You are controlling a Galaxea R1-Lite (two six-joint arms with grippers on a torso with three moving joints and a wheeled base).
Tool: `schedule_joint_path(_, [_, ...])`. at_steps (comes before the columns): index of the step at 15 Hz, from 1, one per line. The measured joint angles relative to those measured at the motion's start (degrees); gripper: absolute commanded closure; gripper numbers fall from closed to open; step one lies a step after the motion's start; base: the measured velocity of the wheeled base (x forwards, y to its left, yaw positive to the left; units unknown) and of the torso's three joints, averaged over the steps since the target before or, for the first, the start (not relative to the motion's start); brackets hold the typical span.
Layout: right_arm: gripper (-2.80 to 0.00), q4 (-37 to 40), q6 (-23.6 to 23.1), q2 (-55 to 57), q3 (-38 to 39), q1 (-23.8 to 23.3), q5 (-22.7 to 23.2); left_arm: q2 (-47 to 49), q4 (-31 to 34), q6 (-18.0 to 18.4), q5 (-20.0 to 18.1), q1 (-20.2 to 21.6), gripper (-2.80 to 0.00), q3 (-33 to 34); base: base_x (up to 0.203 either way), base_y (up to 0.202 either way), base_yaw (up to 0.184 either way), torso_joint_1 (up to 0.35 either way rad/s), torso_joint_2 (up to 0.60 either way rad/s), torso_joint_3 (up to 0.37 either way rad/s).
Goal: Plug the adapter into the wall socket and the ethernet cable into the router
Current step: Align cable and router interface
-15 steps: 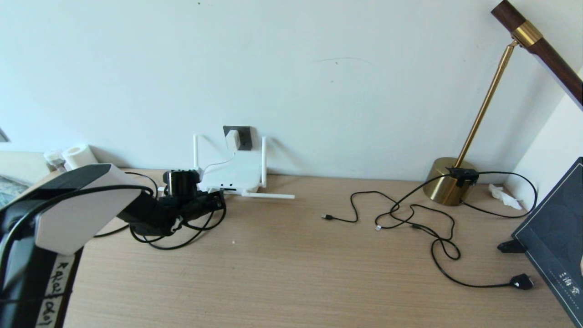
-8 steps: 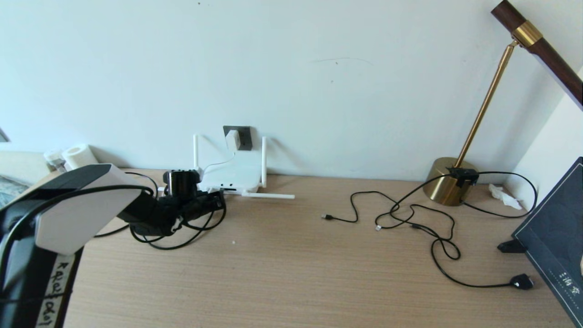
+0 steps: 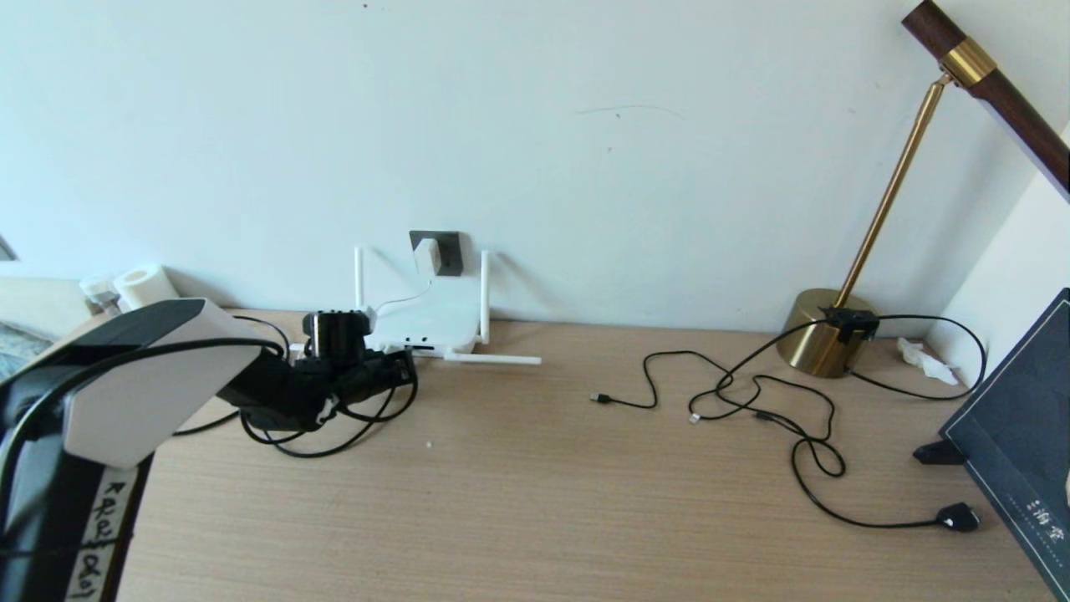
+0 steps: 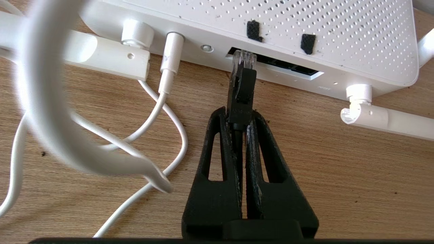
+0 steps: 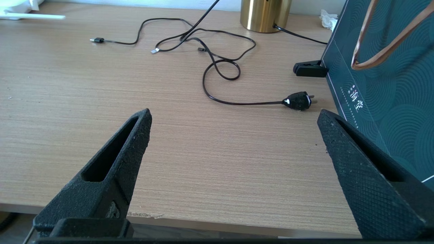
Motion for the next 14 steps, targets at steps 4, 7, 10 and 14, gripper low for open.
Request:
schedule_joint_path(4, [-2.8, -0.01, 0.02, 0.0, 0.0, 0.0, 0.03, -0.22, 0.73, 0.0, 0.0, -0.04, 0.0, -0.44, 0.0, 0.0, 0.0, 0.0, 0.0, 0.0])
schedule_joint_path(7, [-2.8, 0.0, 0.03, 0.0, 0.0, 0.0, 0.0, -0.26, 0.99, 0.0, -0.02, -0.04, 0.0, -0.79, 0.0, 0.0, 0.0, 0.0, 0.0, 0.0])
schedule_joint_path(10, [-2.8, 0.0, 0.03, 0.0, 0.0, 0.0, 0.02, -0.26, 1.01, 0.02, -0.03, -0.04, 0.0, -1.02, 0.0, 0.0, 0.0, 0.0, 0.0, 0.0])
schedule_joint_path(14, [-2.8, 0.0, 0.03, 0.0, 0.0, 0.0, 0.02, -0.37, 0.63, 0.0, -0.04, 0.02, 0.0, -0.74, 0.0, 0.0, 0.0, 0.0, 0.0, 0.0])
